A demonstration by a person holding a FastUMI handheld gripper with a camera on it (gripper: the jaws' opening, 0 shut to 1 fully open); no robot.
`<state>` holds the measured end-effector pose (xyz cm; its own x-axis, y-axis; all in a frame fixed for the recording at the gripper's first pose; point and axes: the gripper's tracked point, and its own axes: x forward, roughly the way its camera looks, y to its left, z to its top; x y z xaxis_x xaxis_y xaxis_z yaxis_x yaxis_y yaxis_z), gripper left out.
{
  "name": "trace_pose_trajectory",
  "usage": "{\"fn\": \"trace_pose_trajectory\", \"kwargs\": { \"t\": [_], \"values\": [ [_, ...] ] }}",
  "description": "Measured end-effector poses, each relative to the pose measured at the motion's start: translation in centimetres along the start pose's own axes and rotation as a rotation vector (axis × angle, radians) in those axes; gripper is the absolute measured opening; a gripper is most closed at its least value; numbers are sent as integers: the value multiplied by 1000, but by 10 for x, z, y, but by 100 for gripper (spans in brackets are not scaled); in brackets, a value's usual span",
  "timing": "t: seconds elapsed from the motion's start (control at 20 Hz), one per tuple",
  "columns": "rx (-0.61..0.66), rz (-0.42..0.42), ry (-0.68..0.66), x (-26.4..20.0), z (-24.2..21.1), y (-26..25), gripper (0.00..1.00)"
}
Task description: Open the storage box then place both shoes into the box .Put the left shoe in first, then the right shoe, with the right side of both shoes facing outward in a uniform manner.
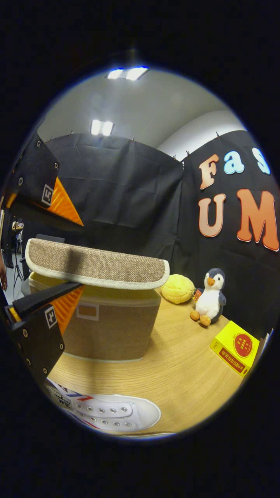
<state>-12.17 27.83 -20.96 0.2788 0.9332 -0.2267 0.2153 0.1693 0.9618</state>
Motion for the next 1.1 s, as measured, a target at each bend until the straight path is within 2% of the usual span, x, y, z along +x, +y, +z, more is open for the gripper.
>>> {"fn": "trace_pose_trajectory", "kwargs": {
  "t": [0.1, 0.15, 0.25, 0.55, 0.65, 1.1],
  "values": [
    [-15, 1, -17, 3, 3, 9, 65],
    [-21, 7, -26, 4, 5, 16, 50],
    [-28, 43, -34, 8, 7, 38, 38],
    [-97, 43, -29, 34, 7, 76, 13],
    [-120, 37, -32, 44, 6, 87, 10],
    [-215, 8, 2, 104, -17, 118, 10]
  ]
}}
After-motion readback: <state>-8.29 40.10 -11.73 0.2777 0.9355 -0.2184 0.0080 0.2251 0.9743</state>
